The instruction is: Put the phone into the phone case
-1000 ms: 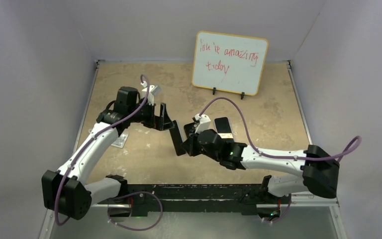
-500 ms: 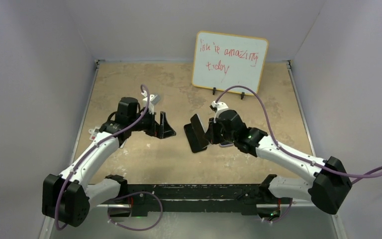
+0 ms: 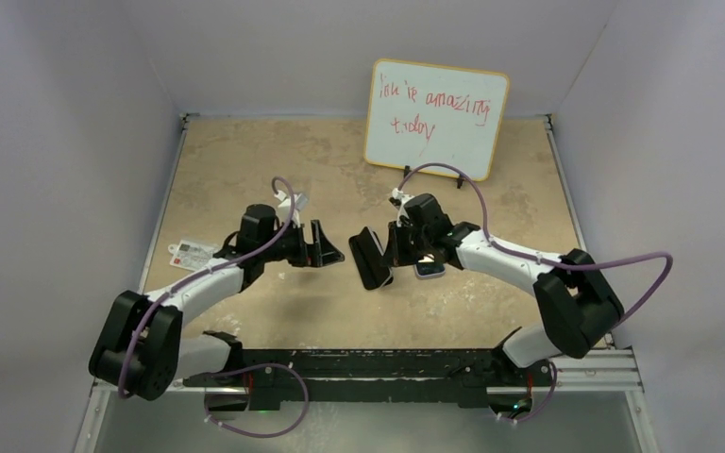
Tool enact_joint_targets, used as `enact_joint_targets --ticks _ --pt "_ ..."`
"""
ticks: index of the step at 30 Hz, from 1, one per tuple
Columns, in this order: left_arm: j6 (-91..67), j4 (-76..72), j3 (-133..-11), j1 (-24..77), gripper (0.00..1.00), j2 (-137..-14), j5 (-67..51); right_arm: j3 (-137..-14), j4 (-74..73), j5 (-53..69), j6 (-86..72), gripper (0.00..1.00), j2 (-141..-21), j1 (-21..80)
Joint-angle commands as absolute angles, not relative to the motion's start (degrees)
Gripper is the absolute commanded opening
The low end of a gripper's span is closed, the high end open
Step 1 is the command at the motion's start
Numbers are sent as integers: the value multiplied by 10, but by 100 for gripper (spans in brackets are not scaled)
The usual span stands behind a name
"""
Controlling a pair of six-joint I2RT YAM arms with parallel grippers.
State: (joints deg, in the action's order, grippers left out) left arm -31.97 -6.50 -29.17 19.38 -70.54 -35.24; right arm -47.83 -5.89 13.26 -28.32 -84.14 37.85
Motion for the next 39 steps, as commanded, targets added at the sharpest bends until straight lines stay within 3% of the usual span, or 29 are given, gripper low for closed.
enact_joint_targets --ticks 1,13,24,32,39 --pt "-359 -160 -283 220 88 -733 -324 -504 -2 168 -305 0 -850 369" --pt "-403 -259 -297 281 67 -868 -305 -451 59 190 -329 0 -890 362" --pt "-413 -307 -282 292 44 -902 -298 -402 138 232 -379 0 -926 362" --pt "-419 -313 -276 299 41 -897 -300 -395 128 213 -379 1 -932 362" --pt "-410 -260 -283 300 45 -862 -280 -416 60 156 -362 19 -870 362"
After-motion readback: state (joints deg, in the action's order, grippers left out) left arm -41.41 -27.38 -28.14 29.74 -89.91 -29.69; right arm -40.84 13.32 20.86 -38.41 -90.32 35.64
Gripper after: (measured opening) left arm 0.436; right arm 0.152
